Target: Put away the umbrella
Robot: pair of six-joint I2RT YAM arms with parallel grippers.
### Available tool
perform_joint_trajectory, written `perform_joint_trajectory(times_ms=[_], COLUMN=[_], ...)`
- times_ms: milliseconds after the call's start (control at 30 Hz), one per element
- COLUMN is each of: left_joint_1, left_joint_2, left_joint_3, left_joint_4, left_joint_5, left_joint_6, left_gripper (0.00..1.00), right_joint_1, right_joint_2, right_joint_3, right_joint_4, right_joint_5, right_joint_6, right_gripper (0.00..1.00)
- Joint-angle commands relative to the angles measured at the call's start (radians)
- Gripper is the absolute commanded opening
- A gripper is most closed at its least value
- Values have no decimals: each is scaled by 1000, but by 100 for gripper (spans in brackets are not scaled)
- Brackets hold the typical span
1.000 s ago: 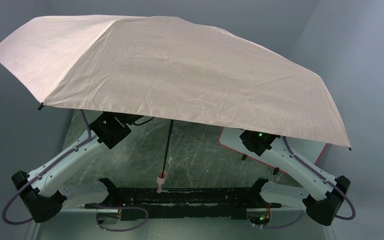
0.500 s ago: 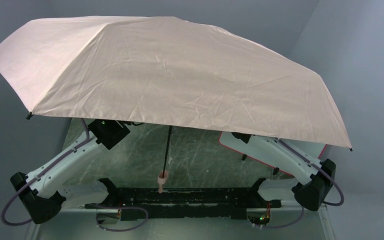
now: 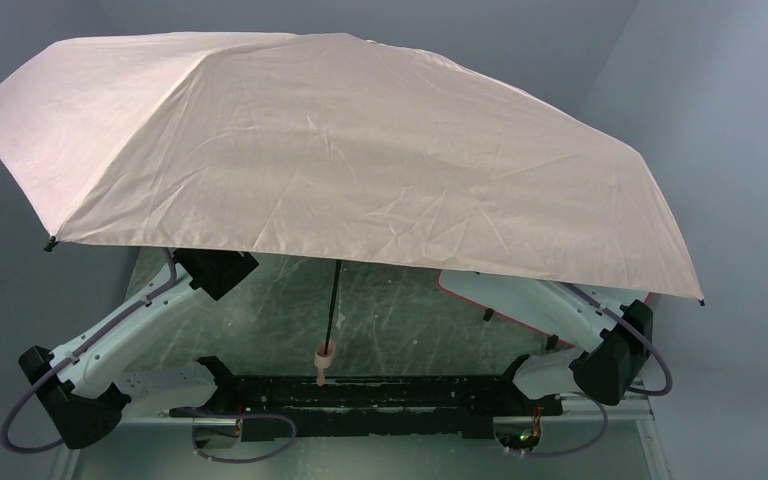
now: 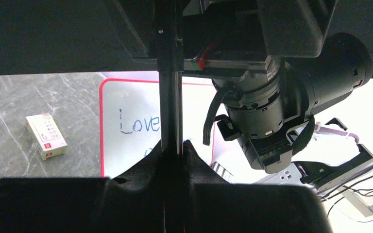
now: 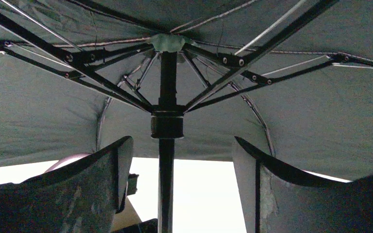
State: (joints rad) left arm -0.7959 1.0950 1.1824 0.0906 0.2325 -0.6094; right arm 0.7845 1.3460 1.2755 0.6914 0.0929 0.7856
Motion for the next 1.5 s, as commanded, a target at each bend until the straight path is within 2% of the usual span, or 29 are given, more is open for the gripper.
perform_joint_trajectory(times_ms=[0,333,700,1067,1133,1200,1233,1467], left_joint_1=[-2,-2,-2,-2,-2,-2,-2,-2], left_joint_2=[-18,-17,-15,-19,-16,-13,-11,-6], left_joint_3=[12,11,1,-4,-7,-7,-5,5], left_joint_4=[61,45,43,32,36,38,37,30], left_joint_5=[39,33,39,28,29,30,29,18], left_joint_6=[30,37,40,48,47,48,49,58], left_gripper=[5,5,5,5,5,5,5,5], right_joint_1=[-11,-13,-15,-17,-17,-17,-17,-15], right_joint_2=[9,43,70,63,57,50,46,30], right_joint_3=[49,91,108,92,87,83,81,-12], right_joint_4=[58,62,82,89,86,71,62,76], right_joint_5=[-6,-4,5,-2,-2,3,-3,-85], right_joint_6=[-16,-12,0,-42,-61,-75,-80,-28], right_gripper=[76,74,65,37,18,4,0,0])
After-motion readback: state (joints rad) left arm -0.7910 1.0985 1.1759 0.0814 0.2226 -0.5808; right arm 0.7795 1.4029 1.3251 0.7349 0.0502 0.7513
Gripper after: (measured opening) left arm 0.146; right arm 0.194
